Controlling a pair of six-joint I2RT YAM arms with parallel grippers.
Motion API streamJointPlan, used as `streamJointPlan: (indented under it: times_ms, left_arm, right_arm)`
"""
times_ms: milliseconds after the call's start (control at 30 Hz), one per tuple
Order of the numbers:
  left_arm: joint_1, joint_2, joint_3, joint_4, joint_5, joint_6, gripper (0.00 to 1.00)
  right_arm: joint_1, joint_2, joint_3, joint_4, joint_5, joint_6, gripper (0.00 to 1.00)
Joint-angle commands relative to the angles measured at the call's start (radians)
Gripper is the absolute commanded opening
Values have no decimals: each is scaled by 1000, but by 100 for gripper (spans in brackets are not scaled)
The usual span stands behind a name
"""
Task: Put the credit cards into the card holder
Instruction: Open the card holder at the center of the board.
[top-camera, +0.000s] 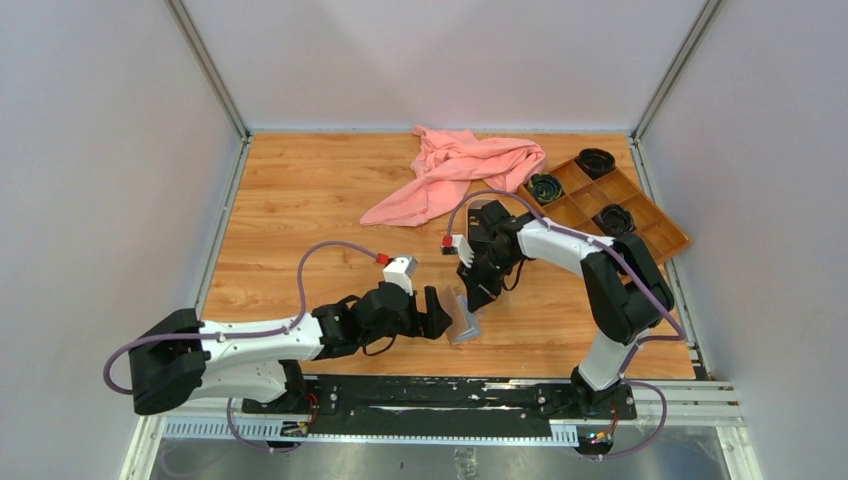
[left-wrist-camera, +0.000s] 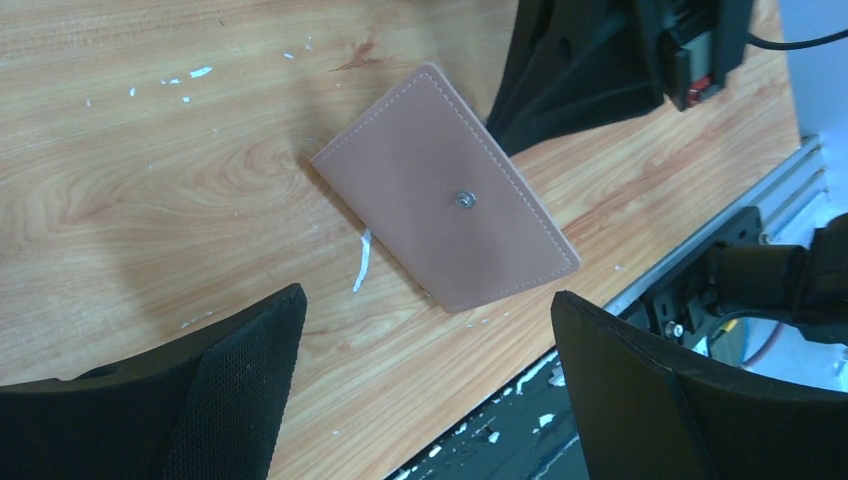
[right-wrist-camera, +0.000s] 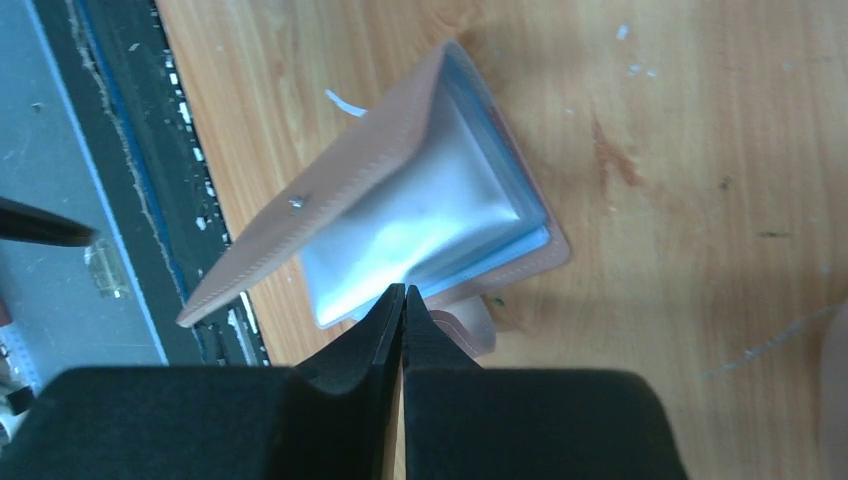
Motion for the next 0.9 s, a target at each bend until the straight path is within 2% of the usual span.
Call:
streamJointPlan:
  times_ms: [0,267,600,667,767,867]
  left_arm:
    - [-9,52,54,31,-21,13,99]
    - [-10,24,29,101,2,23,100]
    - [-12,117,44,104,-20,-33,99]
    - [-12,121,27,104,-38,-48,95]
    - [-13,120,-10,104,-75,-69,82]
    - [-12,117,-44,104,-108,-86,52]
  right_arm:
    - [32,18,26,-72,-131,-36,3]
    - [45,53,47,-84,-298,-6,3]
    - [102,98,58,-41,-392,69,9]
    - [109,117,60,-14,-382,103,10]
    - [111,126,60,-1,-340,115,10]
    - [110,98,61,-1,-302,101,10]
